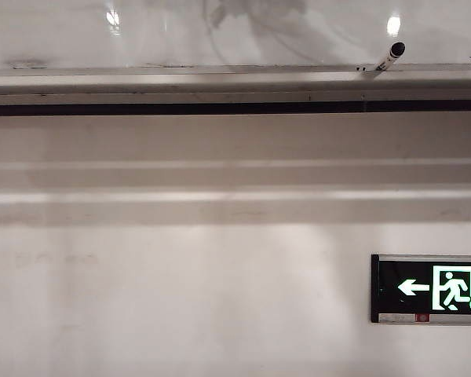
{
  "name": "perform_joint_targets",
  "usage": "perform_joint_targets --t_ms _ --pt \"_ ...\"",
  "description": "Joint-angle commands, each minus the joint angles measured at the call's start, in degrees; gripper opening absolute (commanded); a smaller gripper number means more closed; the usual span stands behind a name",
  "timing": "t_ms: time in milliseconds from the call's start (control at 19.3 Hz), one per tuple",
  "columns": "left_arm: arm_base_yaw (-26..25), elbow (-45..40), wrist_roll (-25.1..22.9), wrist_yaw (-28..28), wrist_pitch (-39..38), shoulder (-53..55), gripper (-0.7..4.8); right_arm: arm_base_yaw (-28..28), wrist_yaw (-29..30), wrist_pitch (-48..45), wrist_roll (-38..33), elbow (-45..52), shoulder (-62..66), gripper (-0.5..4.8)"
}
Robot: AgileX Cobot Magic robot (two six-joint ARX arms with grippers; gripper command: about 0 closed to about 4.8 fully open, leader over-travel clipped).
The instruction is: Wipe the whiteboard clean using the black magnetic whiteboard eraser attached to the whiteboard.
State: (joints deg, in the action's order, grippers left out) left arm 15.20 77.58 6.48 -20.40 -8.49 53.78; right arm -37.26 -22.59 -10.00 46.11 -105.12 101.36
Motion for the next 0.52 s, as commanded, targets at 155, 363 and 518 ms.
perform_joint_targets --t_ms 155,363,518 --pt "-0.02 0.22 0.61 -0.42 0.87 -0.15 -0.05 -0.13 -1.27 -2.01 -0.42 -0.24 -0.09 3.33" --pt "-0.02 0.22 1.07 -0.44 0.87 -0.15 -0.05 -1.64 -0.85 -4.96 -0.37 -0.24 -0.13 3.23" --pt "-0.02 0.22 1.07 -0.44 0.9 -0.15 -0.05 -2.29 -0.83 -5.29 0.37 -0.24 -0.13 2.51"
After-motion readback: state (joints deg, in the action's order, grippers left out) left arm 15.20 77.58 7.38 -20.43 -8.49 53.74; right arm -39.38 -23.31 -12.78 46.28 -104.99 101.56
